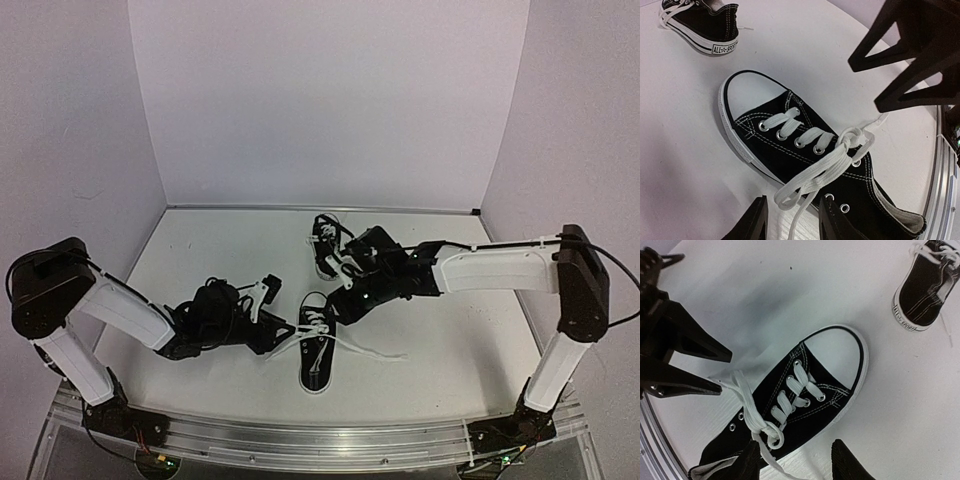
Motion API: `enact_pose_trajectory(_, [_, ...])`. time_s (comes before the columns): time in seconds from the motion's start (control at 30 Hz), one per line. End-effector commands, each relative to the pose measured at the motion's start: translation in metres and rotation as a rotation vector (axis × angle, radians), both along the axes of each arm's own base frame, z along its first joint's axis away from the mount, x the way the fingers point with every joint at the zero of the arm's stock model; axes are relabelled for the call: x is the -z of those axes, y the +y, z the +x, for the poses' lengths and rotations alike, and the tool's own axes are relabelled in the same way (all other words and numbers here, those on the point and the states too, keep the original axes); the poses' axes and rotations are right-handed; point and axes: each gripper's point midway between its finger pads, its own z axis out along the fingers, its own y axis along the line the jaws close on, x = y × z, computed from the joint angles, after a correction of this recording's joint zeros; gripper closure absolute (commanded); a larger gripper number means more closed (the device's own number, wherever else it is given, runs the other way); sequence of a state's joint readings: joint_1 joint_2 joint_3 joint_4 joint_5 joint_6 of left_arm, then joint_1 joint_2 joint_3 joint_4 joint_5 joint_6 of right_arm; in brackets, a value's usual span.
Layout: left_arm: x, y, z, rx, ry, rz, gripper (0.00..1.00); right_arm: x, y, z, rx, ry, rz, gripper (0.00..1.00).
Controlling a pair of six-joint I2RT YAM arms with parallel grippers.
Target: Tie the shoes
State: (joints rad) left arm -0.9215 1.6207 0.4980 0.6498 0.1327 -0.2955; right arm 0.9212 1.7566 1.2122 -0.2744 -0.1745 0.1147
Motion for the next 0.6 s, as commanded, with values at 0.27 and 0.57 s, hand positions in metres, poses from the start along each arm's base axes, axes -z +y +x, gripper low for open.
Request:
enact_pose_trajectory(0.27, [-0.011, -0.016, -0.001, 0.092, -0.017, 0.024, 0.60, 0.029, 0.024, -0.010, -0.180, 0.150, -0.017, 0.64])
enact_pose_trajectory(0.57, [-0.005, -0.015, 0.004, 0.072, -0.011, 0.040, 0.61, 0.035, 0.026, -0.017, -0.234, 0.167, -0.023, 0.88])
